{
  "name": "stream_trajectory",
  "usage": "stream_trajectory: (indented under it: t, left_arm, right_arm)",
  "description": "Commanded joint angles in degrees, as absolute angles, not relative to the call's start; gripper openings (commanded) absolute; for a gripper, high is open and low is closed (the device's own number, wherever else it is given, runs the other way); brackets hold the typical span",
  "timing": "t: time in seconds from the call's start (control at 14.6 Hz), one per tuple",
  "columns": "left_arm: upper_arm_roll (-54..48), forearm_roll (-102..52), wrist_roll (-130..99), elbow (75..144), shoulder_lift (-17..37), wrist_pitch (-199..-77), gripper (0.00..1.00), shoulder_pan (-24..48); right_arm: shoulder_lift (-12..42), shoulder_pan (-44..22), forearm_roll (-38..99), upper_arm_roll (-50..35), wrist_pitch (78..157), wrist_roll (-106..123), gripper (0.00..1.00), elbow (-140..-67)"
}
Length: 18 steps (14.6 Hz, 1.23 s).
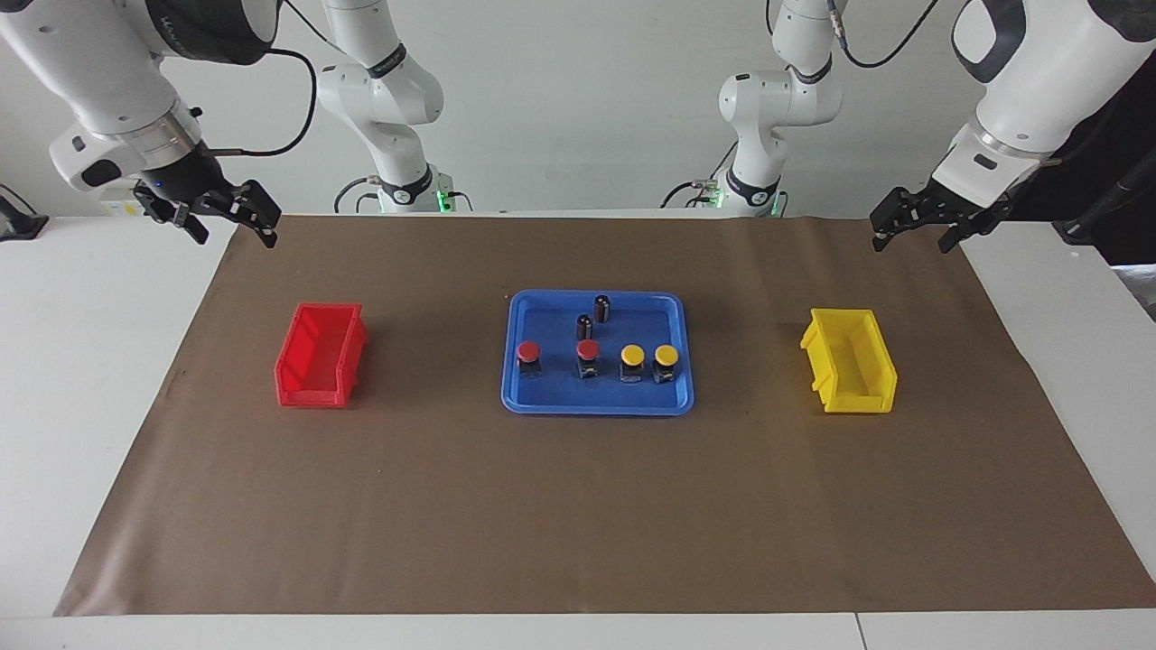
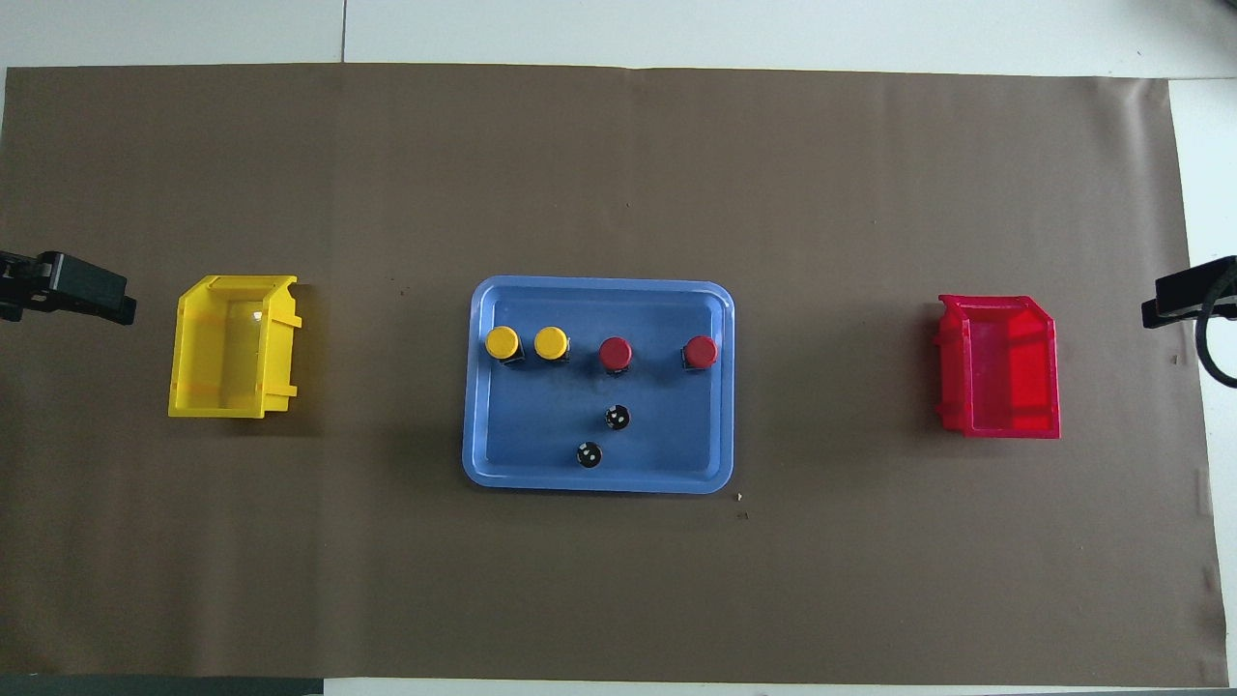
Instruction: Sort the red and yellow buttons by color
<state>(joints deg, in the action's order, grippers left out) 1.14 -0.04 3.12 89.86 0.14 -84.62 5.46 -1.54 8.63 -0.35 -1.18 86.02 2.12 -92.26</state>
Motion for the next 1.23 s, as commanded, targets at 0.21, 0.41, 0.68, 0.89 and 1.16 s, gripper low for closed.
stream_trajectory:
  t: [0.21, 0.41, 0.68, 0.89, 1.16]
  left_arm:
    - [1.0, 1.1, 3.4, 91.3, -1.3, -84.2, 1.00, 5.1]
    - [1.0, 1.1, 3.4, 91.3, -1.3, -84.2, 1.00, 5.1]
    - [1.0, 1.1, 3.4, 91.4, -1.3, -84.2, 1.00, 5.1]
    - [1.0, 1.1, 3.4, 91.4, -1.3, -84.2, 1.00, 5.1]
    - [1.0, 1.1, 3.4, 91.3, -1.3, -84.2, 1.00, 5.1]
  right_arm:
    - [-2.3, 8.7, -0.3, -1.4, 86.7, 2.7, 1.00, -93.0]
    - [-2.7, 8.0, -0.1, -1.7, 87.3, 3.2, 1.00, -94.1]
    - [1.0, 0.8, -0.2, -2.1, 87.0, -0.6, 1.00, -87.2]
    - [10.3, -7.6, -0.4, -2.2, 83.6, -11.3, 1.00, -76.1]
    - [16.4, -21.2, -0.4, -2.4, 98.8, -30.6, 1.00, -78.6]
